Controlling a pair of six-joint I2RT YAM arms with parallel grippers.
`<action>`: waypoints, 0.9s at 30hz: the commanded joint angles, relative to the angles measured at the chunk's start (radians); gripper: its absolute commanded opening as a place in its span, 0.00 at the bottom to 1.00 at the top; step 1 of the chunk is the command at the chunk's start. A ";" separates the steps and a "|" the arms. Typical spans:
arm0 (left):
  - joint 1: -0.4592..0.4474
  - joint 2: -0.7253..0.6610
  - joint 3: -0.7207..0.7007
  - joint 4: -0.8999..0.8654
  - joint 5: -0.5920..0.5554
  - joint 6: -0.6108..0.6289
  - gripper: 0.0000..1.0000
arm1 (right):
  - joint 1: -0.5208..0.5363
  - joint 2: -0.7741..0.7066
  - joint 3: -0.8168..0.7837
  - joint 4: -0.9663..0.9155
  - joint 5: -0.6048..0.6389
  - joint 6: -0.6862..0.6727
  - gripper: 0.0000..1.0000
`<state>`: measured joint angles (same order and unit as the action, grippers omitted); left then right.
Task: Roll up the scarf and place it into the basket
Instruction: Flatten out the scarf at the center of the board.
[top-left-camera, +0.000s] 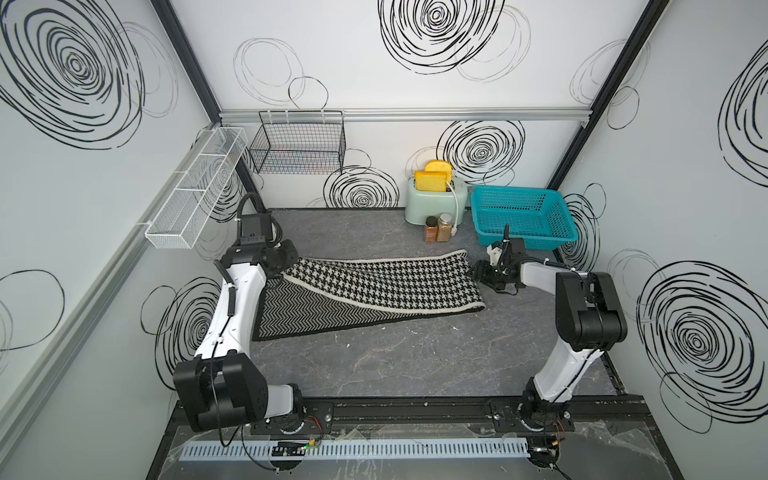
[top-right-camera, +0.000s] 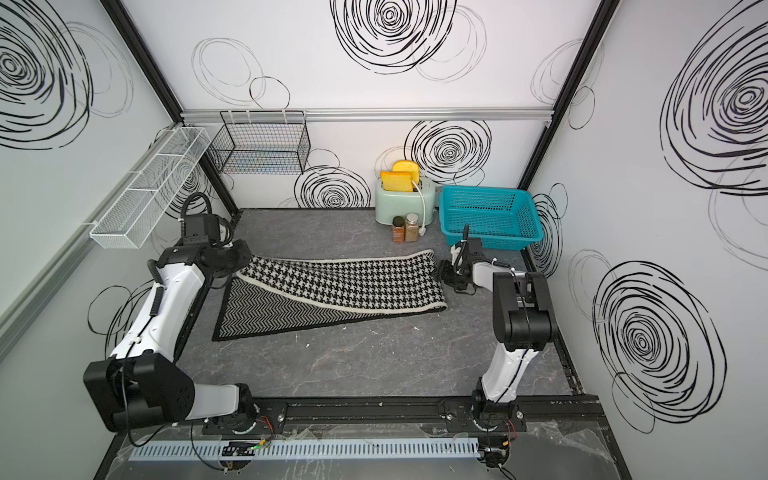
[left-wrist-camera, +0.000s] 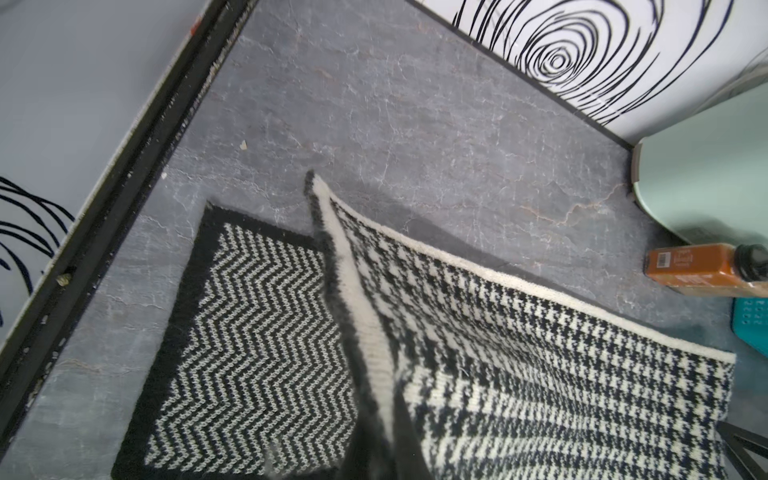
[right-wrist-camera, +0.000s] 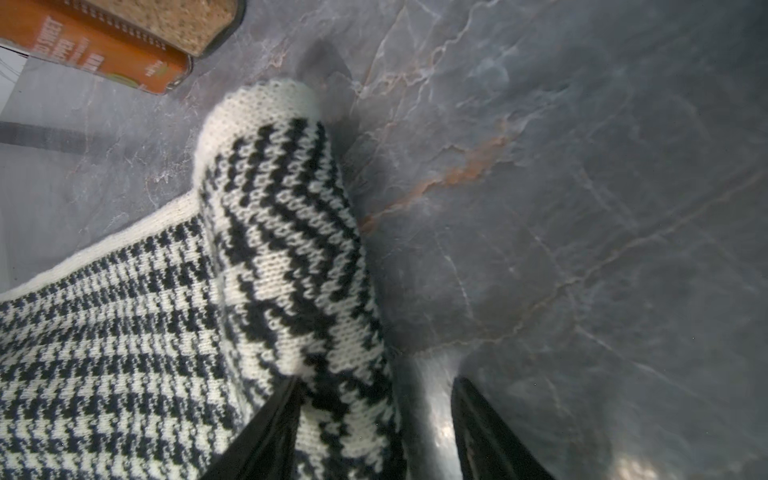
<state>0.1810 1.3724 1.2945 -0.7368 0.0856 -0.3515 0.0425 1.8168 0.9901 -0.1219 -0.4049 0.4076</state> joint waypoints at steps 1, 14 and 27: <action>-0.026 -0.023 0.103 -0.013 -0.058 0.008 0.00 | 0.005 -0.005 -0.028 0.016 -0.060 0.018 0.57; -0.025 -0.046 0.088 0.004 -0.006 -0.027 0.00 | 0.115 0.083 0.010 0.068 -0.152 0.037 0.51; -0.053 -0.039 0.074 0.030 0.042 -0.035 0.00 | 0.032 -0.142 -0.071 -0.037 0.058 0.050 0.00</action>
<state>0.1421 1.3518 1.3796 -0.7506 0.1032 -0.3698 0.1299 1.7859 0.9527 -0.0929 -0.4438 0.4458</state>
